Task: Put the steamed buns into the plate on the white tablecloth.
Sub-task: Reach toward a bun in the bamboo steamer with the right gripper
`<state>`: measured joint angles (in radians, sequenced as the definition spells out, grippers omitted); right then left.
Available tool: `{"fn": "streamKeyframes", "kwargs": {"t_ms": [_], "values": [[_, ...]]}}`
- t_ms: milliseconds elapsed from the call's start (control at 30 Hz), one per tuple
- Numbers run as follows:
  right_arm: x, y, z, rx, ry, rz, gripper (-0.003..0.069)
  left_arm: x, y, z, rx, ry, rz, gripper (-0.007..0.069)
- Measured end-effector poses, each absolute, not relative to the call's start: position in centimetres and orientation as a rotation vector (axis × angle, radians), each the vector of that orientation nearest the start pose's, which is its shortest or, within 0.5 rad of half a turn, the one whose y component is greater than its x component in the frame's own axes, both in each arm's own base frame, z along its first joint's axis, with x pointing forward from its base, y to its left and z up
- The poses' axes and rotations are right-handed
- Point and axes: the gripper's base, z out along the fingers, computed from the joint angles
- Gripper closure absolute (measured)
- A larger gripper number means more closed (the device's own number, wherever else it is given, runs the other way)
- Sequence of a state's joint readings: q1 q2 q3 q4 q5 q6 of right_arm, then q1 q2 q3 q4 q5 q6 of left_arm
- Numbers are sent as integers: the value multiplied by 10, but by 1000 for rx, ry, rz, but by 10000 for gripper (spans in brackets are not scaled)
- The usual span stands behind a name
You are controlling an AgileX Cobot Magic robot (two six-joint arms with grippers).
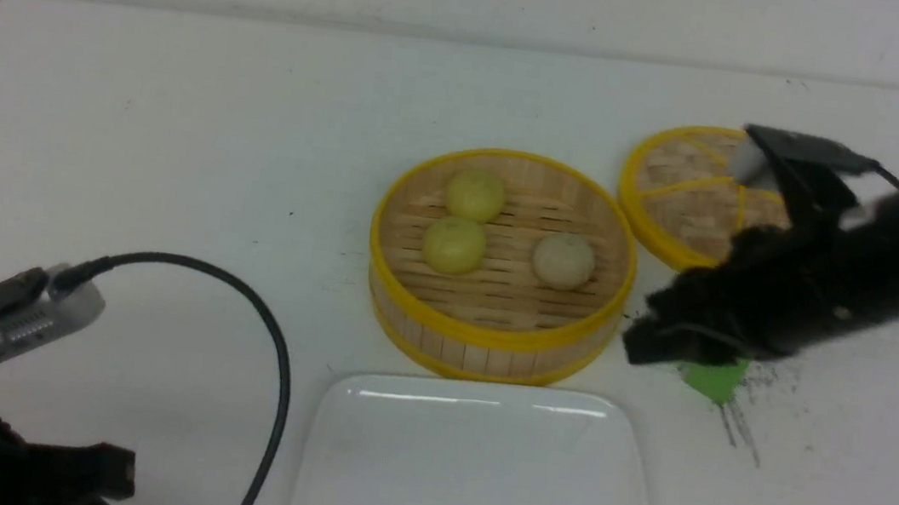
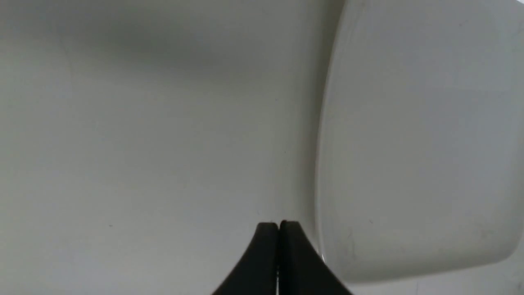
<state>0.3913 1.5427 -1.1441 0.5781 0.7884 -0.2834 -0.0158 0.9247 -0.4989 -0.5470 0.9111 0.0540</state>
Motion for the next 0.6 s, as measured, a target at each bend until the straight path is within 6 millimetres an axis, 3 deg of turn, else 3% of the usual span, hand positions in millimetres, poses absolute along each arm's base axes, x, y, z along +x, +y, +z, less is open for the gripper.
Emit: {"fn": "streamKeyframes", "kwargs": {"t_ms": [100, 167, 200, 300, 400, 600], "values": [[320, 179, 277, -560, 2552, 628, 325, 136, -39, 233, -254, 2730, -662, 588], [333, 183, 272, -566, 2551, 592, 294, 136, -39, 233, -249, 2731, -660, 587], [351, 187, 270, -568, 2521, 533, 254, 136, -39, 233, -248, 2731, -660, 582], [376, 192, 258, -587, 2499, 445, 210, 136, -39, 233, -245, 2731, -659, 573], [393, 195, 243, -614, 2490, 376, 190, 136, -39, 232, -244, 2730, -656, 568], [406, 199, 212, -639, 2508, 326, 188, 137, -39, 233, -245, 2725, -652, 554]]}}
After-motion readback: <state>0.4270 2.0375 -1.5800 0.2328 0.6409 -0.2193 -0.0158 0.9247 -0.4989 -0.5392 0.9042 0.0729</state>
